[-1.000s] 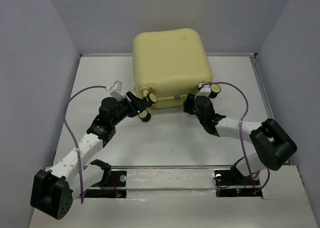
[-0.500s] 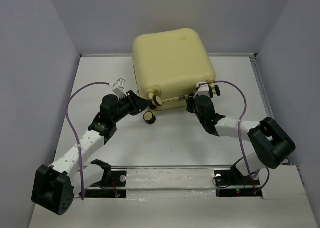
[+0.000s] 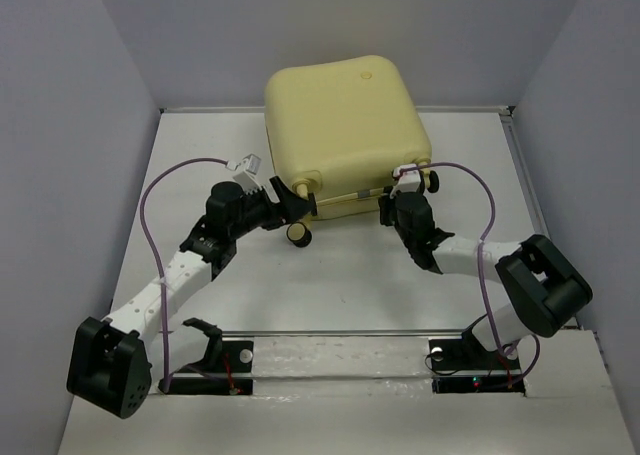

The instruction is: Pack the luggage

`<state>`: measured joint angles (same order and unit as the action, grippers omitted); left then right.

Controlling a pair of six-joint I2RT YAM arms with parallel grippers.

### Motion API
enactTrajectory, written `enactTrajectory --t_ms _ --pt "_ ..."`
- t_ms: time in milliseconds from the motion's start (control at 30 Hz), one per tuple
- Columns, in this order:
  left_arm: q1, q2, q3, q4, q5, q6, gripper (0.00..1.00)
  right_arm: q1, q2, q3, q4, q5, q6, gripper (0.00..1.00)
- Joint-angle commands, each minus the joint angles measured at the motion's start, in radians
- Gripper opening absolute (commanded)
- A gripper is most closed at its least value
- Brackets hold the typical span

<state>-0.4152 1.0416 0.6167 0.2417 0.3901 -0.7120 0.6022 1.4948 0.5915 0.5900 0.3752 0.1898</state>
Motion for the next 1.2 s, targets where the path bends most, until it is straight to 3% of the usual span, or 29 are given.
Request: enactTrajectory --t_ms 0,333,433,467,567,700,867,1000,1167 --pt "-0.01 0.021 0.074 0.042 0.039 0.013 0.91 -0.005 -0.06 0.004 0.096 -0.088 -0.001 0.07" --pt "-0.048 0.144 0.132 0.08 0.038 -0.015 0.86 0.014 -0.093 -0.007 0.042 -0.166 0.002 0.07" --pt "-0.053 0.158 0.123 0.119 0.018 -0.041 0.56 0.024 -0.123 -0.012 0.037 -0.237 -0.001 0.07" --pt "-0.053 0.159 0.12 0.129 0.012 -0.049 0.3 0.034 -0.131 -0.018 0.034 -0.249 -0.003 0.07" --pt "-0.053 0.16 0.115 0.166 -0.008 -0.075 0.06 0.077 -0.153 -0.016 0.007 -0.291 -0.004 0.07" --pt "-0.057 0.158 0.11 0.249 0.003 -0.124 0.06 0.188 -0.146 -0.001 0.001 -0.332 0.017 0.07" --pt "-0.089 0.164 0.159 0.289 0.016 -0.165 0.06 0.361 -0.084 0.019 0.108 -0.346 0.094 0.07" --pt "-0.091 0.144 0.166 0.301 0.038 -0.204 0.06 0.378 -0.044 0.019 0.158 -0.311 0.149 0.07" --pt "-0.105 0.115 0.147 0.407 0.102 -0.305 0.06 0.435 0.146 0.155 0.336 -0.417 0.232 0.07"
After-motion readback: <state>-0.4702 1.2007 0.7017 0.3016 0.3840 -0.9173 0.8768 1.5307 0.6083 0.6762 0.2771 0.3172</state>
